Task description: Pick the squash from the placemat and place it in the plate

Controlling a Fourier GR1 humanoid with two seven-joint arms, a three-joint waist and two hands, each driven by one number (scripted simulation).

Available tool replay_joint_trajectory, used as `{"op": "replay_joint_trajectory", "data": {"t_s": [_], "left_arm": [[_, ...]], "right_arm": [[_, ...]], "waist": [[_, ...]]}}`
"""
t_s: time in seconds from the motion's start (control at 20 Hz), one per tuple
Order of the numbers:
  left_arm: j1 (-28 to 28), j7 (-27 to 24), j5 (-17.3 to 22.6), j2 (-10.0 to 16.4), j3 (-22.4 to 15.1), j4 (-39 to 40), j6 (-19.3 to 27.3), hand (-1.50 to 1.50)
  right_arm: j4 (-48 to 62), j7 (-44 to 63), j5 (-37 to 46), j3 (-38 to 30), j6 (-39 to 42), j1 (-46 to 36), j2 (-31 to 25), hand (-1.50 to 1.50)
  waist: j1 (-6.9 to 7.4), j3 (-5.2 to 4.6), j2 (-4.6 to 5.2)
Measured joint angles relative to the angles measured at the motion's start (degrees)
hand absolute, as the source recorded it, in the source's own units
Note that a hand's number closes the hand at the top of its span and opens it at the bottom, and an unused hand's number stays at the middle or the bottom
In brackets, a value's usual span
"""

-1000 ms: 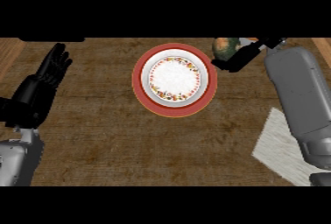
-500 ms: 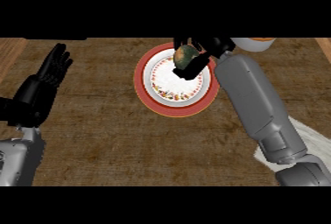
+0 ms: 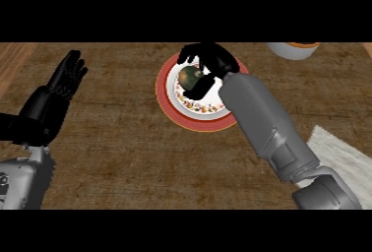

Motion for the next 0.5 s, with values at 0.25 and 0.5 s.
{"op": "replay_joint_trajectory", "data": {"t_s": [0.25,0.5], "left_arm": [[-1.81,0.52,0.27,0.15,0.10,0.87,-0.91,0.00],[-2.74,0.20,-0.71,-0.76,-0.75,1.60,-0.57,0.00]], "right_arm": [[5.27,-2.35,-5.22,-0.32,0.25,-1.83,0.38,-1.50],[6.51,-6.55,-12.54,-2.47,-1.34,-2.28,0.50,-1.50]], "waist": [[0.96,0.01,0.30],[1.53,0.03,0.38]]}}
